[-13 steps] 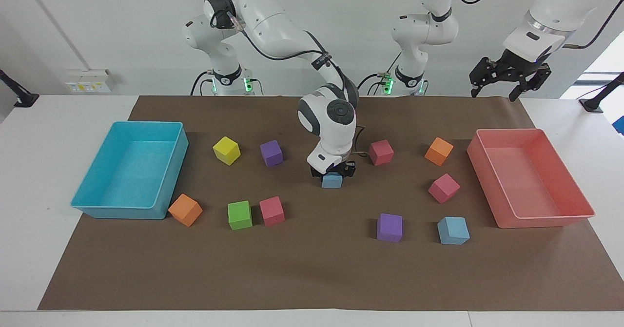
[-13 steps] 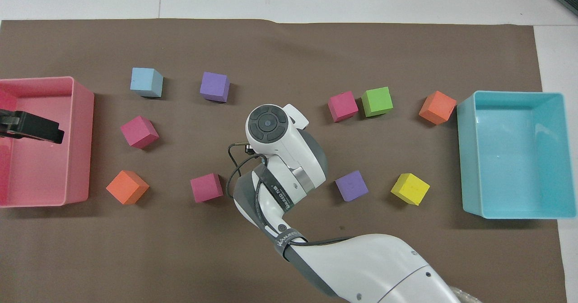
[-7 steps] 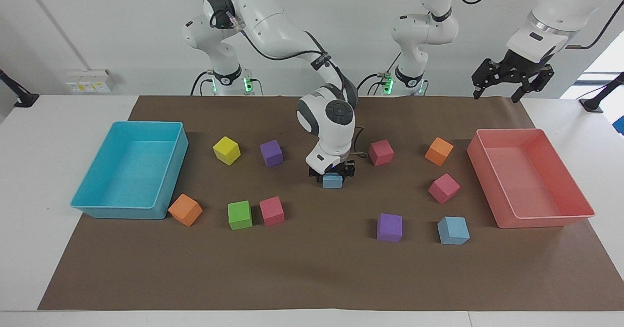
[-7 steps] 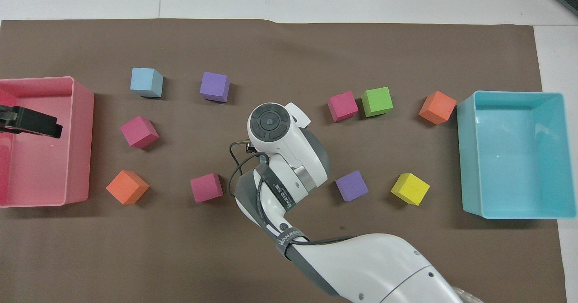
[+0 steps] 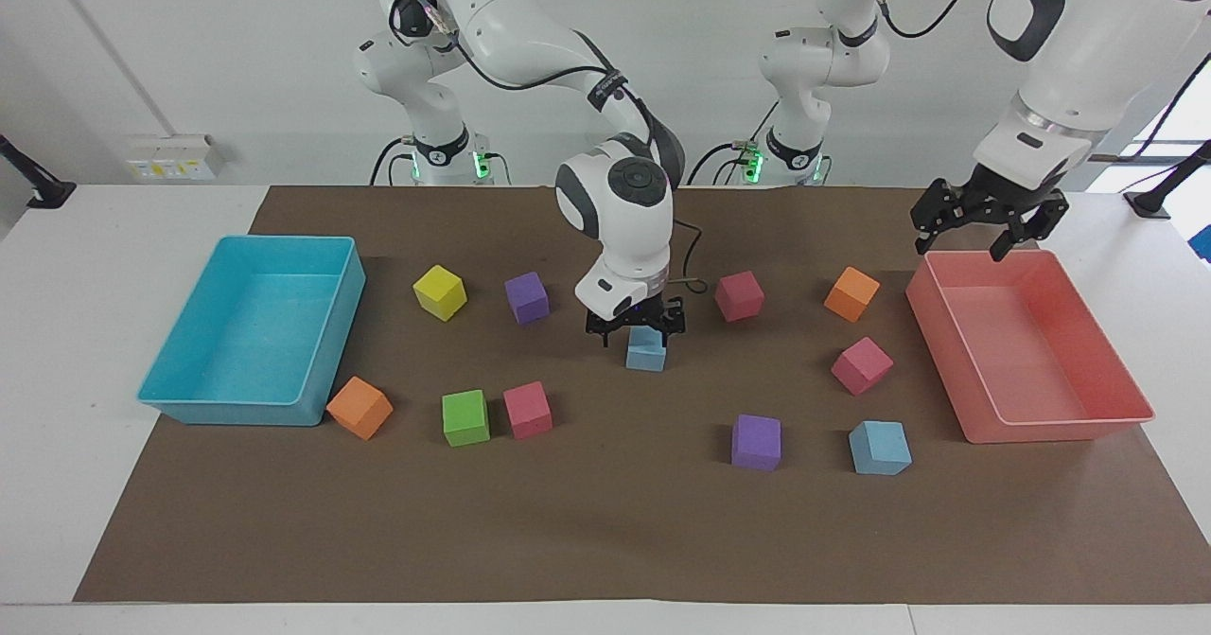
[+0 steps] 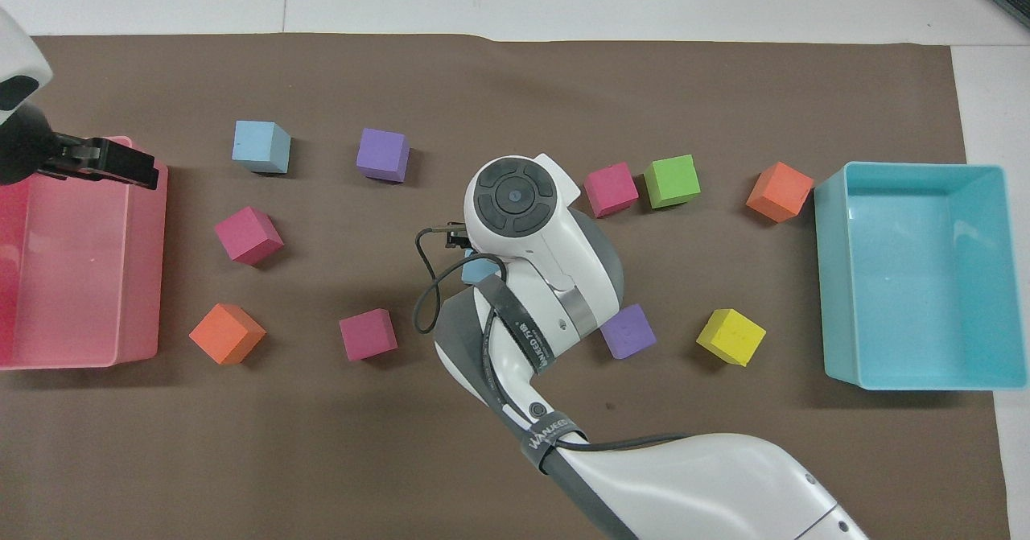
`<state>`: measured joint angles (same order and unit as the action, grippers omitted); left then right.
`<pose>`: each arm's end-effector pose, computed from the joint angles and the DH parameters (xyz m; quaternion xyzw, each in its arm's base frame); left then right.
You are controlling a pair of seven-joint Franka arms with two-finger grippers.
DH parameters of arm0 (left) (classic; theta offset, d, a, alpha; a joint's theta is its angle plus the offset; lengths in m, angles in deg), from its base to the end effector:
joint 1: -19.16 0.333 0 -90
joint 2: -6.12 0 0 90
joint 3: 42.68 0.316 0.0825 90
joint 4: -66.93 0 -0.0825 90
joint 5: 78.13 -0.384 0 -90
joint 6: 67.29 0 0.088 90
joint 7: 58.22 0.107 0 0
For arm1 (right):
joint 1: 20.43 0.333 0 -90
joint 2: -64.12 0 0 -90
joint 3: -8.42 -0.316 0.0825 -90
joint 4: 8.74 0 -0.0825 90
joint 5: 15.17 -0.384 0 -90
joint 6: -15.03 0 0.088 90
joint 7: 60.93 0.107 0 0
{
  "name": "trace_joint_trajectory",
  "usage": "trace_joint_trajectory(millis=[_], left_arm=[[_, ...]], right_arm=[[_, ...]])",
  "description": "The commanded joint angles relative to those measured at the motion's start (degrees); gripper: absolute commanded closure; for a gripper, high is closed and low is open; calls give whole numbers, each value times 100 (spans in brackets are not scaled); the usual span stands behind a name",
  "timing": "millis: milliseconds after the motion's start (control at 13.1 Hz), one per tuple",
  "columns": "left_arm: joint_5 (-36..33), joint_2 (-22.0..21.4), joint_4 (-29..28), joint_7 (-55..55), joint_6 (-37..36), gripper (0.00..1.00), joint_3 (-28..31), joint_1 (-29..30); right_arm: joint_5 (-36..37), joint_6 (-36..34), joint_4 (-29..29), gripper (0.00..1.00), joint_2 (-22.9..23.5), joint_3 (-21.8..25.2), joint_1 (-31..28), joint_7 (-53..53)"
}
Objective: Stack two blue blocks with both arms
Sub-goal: 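Set the blue cube down while the left gripper reaches the other blue cube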
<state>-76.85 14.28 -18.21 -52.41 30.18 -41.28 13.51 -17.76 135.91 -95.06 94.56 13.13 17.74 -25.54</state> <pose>0.6083 -0.0484 0.5941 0.9955 -0.0868 0.0365 0.0089 0.5832 0.3991 0.3650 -0.9991 0.0213 -0.0309 0.0202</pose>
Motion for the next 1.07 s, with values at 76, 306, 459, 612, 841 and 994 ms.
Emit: trace_joint_trajectory(millis=[76, 306, 459, 612, 841, 994], left_arm=[[65, 589, 32, 70, 648, 0, -8, 11], [48, 1115, 23, 52, 1377, 0, -8, -24], [65, 1424, 15, 52, 1948, 0, -8, -51], [65, 1731, 15, 52, 2370, 0, -8, -60], [92, 2048, 6, 43, 2881, 0, -8, -86], [100, 2180, -38, 43, 3153, 0, -8, -77]], right_arm=[[22, -275, -183, 0, -467, -41, -265, -94], [-92, -504, -270, 0, -697, -58, -599, -111], [-896, -286, -429, 0, -706, -58, -871, -556], [-2005, -118, -639, 0, -714, -41, -1100, -1304], [-2368, -109, -780, 0, -697, -49, -1277, -1683], [-3278, 144, -1086, 0, -714, -49, -1434, -2208]])
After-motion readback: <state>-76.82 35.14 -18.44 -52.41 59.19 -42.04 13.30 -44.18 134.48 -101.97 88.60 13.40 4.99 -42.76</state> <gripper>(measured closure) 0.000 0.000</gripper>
